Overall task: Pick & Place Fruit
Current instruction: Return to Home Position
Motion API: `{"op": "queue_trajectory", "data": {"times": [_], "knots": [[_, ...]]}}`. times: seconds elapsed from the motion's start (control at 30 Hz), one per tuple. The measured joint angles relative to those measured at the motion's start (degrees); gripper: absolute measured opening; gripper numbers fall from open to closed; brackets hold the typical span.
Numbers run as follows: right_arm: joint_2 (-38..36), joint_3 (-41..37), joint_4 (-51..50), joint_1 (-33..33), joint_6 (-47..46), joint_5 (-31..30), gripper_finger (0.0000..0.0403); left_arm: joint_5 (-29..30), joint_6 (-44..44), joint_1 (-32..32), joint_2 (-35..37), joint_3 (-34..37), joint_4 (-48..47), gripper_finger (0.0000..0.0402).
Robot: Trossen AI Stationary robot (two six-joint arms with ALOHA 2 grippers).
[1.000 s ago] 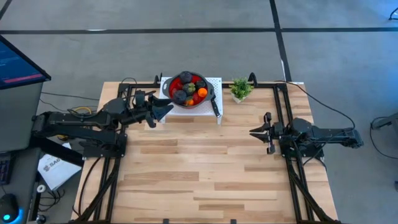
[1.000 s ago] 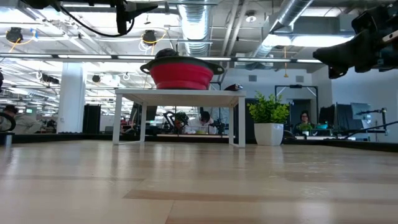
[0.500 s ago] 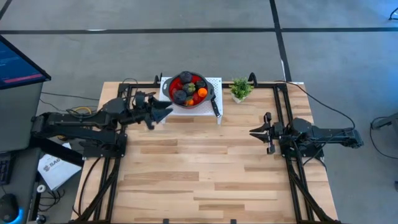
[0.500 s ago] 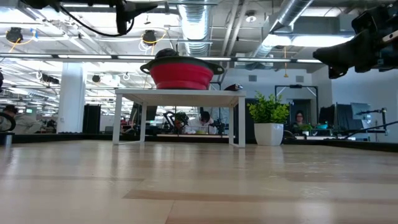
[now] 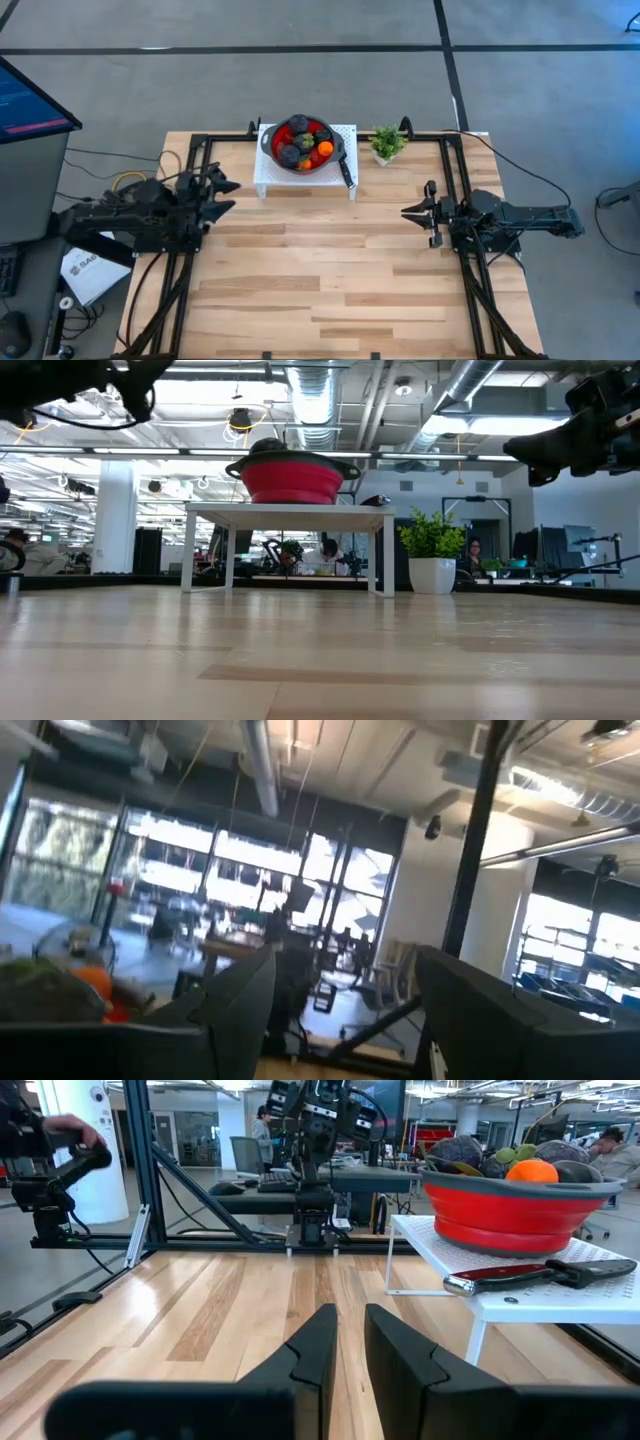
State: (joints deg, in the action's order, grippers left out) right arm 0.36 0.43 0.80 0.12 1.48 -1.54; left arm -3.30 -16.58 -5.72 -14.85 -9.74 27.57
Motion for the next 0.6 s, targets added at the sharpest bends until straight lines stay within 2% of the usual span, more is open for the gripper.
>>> {"op": "queue_trajectory", "data": {"times": [0.13,0.3,0.43,0.6], "knots": [[0.00,0.00,0.00,0.00,0.00,0.02,0.0049,-2.26,3.03,0.02,6.55,3.72,0.00,0.0237],[0.00,0.00,0.00,0.00,0.00,0.00,0.0049,-4.82,5.51,0.02,11.05,8.42,-0.10,0.0237],[0.00,-0.02,0.00,0.00,0.00,0.00,0.0049,-4.73,7.73,0.02,14.88,9.38,-5.80,0.0237],[0.00,-0.02,0.00,0.00,0.00,0.00,0.0049,-4.74,15.45,0.15,14.85,9.36,-10.80,0.0237]]}}
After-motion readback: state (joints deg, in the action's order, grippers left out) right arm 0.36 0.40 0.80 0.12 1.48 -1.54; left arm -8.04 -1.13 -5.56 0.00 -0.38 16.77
